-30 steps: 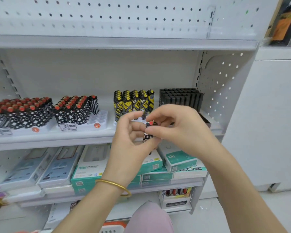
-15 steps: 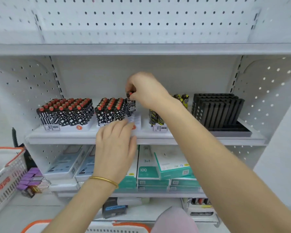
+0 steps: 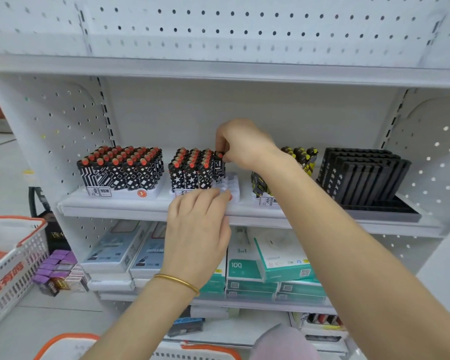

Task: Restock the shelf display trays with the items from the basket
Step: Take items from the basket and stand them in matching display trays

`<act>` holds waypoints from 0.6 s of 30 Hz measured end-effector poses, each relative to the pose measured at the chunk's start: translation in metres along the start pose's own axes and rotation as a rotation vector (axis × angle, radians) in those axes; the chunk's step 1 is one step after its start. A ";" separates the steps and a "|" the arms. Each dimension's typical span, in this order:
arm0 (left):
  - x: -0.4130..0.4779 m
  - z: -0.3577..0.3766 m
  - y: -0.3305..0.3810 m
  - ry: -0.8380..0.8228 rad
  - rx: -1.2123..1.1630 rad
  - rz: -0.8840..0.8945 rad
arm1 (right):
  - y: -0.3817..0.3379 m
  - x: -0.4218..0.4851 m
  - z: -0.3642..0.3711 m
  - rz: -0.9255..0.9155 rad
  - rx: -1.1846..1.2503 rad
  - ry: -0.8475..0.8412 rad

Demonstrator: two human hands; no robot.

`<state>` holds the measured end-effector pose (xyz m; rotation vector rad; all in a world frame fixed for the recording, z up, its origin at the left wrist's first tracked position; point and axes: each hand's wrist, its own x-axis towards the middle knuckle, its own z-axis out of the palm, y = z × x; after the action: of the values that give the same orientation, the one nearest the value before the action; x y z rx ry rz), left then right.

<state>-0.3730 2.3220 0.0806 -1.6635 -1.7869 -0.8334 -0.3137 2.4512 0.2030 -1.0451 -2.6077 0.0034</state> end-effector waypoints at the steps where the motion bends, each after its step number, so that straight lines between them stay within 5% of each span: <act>1: 0.000 0.000 0.000 0.002 -0.002 0.001 | 0.000 0.000 -0.001 0.005 -0.002 0.002; 18: 0.005 -0.002 0.000 -0.010 -0.038 -0.025 | -0.005 0.000 -0.005 0.030 0.089 0.034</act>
<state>-0.3730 2.3238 0.0852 -1.6753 -1.8128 -0.8766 -0.3157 2.4465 0.2081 -1.0445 -2.5365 0.1075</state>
